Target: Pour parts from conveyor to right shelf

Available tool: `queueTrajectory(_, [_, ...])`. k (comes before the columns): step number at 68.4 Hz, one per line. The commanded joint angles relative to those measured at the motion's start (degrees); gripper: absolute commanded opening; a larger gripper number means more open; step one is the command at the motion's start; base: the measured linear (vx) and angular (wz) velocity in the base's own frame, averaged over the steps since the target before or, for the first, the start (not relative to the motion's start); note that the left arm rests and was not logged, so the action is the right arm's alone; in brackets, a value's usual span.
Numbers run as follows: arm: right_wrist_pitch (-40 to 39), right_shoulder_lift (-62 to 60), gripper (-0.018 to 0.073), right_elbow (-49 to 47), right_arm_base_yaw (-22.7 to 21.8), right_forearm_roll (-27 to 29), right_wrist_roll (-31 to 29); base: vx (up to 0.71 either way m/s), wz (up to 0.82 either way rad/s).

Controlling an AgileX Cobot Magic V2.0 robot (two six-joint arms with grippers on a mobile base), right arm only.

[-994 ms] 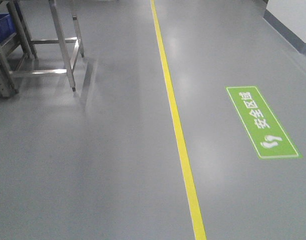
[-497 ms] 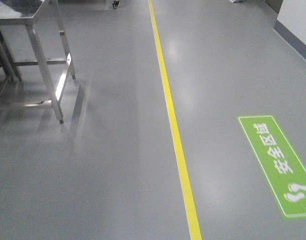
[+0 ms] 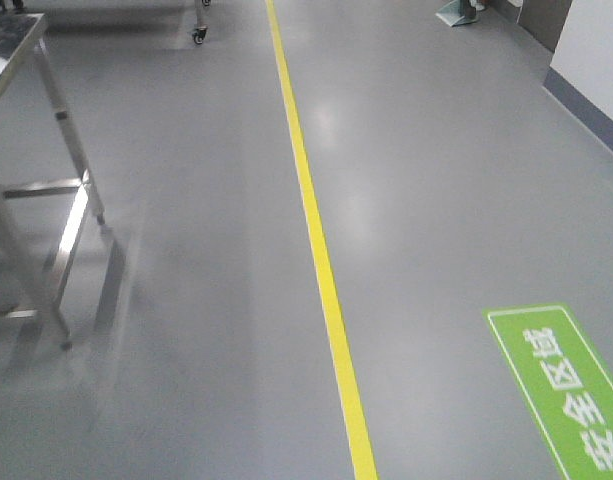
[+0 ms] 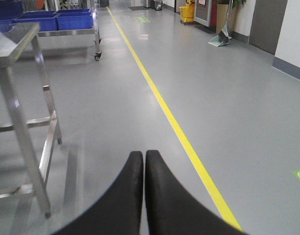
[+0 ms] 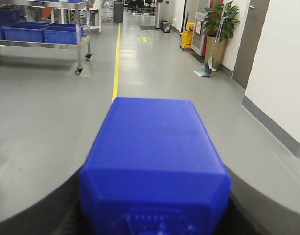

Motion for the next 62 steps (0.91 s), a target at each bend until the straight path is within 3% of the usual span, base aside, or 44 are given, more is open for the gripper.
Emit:
queueTrajectory(1, [-4.77, 0.55, -0.0006, -1.61, -0.23, 0.13, -0.39, 0.83, -0.12])
queueTrajectory(62, [-4.77, 0.55, -0.0006, -1.61, -0.23, 0.13, -0.39, 0.83, 0.0])
